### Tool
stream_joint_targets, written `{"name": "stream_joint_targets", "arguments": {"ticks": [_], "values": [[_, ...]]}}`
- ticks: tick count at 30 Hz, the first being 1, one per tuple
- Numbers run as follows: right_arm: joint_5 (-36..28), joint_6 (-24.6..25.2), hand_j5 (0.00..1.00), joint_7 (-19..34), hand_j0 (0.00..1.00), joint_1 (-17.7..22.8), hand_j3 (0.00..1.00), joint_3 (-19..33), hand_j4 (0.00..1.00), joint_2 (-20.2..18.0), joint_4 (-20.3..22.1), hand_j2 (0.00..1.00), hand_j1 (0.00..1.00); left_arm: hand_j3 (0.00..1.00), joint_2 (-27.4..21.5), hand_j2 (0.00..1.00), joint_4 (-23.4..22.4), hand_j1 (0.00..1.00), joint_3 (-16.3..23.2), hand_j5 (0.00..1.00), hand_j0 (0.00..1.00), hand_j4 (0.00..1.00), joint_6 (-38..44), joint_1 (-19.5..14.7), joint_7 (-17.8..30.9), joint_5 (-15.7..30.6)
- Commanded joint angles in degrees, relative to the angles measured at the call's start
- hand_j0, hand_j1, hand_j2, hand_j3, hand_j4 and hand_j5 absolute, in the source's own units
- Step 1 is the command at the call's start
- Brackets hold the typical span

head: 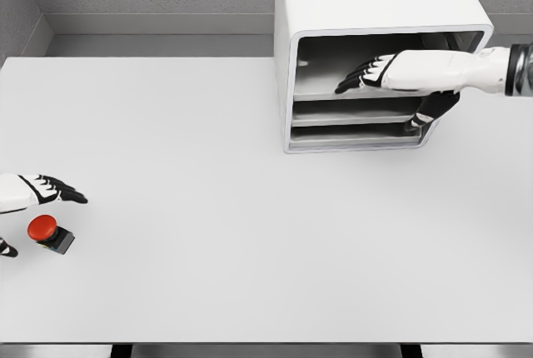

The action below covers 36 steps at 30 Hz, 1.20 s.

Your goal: Slide open multi-storey tabletop storage cabinets and put open load switch and slide close multi-storey tabletop storage cabinets

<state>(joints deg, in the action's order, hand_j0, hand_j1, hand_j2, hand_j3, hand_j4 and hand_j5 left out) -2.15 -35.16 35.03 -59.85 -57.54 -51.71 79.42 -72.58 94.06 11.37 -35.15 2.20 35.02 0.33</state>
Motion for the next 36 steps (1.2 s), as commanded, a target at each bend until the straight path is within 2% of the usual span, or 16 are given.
{"name": "stream_joint_targets", "arguments": {"ticks": [1, 2, 7, 8, 19, 25, 31, 36], "values": [[-0.3, 0.2, 1.0, 0.0, 1.0, 0.0, 1.0, 0.1, 1.0, 0.6, -1.1, 1.0, 1.0, 1.0, -0.1, 1.0, 0.0, 1.0, 0.1, 1.0, 1.0, 1.0, 0.2, 0.0, 0.0, 0.4], [-0.3, 0.2, 1.0, 0.0, 1.0, 0.0, 1.0, 0.1, 1.0, 0.6, -1.3, 1.0, 1.0, 1.0, -0.1, 1.0, 0.0, 1.0, 0.1, 1.0, 1.0, 1.0, 0.2, 0.0, -0.1, 0.3], [0.6, 1.3, 1.0, 0.0, 1.0, 0.0, 1.0, -0.8, 1.0, 3.6, -5.2, 1.0, 1.0, 1.0, -0.1, 1.0, -0.5, 1.0, 0.1, 1.0, 1.0, 1.0, 0.2, 0.1, -9.5, 0.3], [0.6, 1.3, 1.0, 0.0, 1.0, 0.0, 1.0, -0.9, 1.0, 4.4, -5.9, 1.0, 1.0, 1.0, -0.1, 1.0, -0.6, 1.0, 0.1, 1.0, 1.0, 1.0, 0.2, 0.4, -10.0, 0.2], [0.7, 1.4, 1.0, 0.0, 1.0, -0.5, 1.0, -0.9, 1.0, 4.4, -10.2, 1.0, 1.0, 1.0, -0.6, 1.0, -0.5, 1.0, 0.6, 1.0, 1.0, 1.0, 0.2, 3.6, -9.8, -1.4], [2.5, 1.2, 1.0, 0.0, 1.0, -0.5, 1.0, -0.9, 1.0, 4.4, -9.8, 1.0, 1.0, 1.0, -0.4, 1.0, -0.5, 1.0, 0.4, 1.0, 1.0, 1.0, 0.2, 4.0, -10.0, -1.2], [2.8, 0.9, 1.0, 0.0, 1.0, -0.6, 1.0, -0.9, 1.0, 4.0, -7.1, 1.0, 1.0, 1.0, -0.4, 1.0, -0.5, 1.0, 0.4, 1.0, 1.0, 1.0, 0.2, 4.0, -10.0, -1.2], [4.0, 1.4, 1.0, 0.0, 1.0, -0.6, 1.0, -1.4, 1.0, 4.2, -7.4, 1.0, 1.0, 1.0, 0.2, 1.0, -1.2, 1.0, 0.4, 1.0, 1.0, 1.0, 0.2, 4.1, -10.0, -1.4]]}}
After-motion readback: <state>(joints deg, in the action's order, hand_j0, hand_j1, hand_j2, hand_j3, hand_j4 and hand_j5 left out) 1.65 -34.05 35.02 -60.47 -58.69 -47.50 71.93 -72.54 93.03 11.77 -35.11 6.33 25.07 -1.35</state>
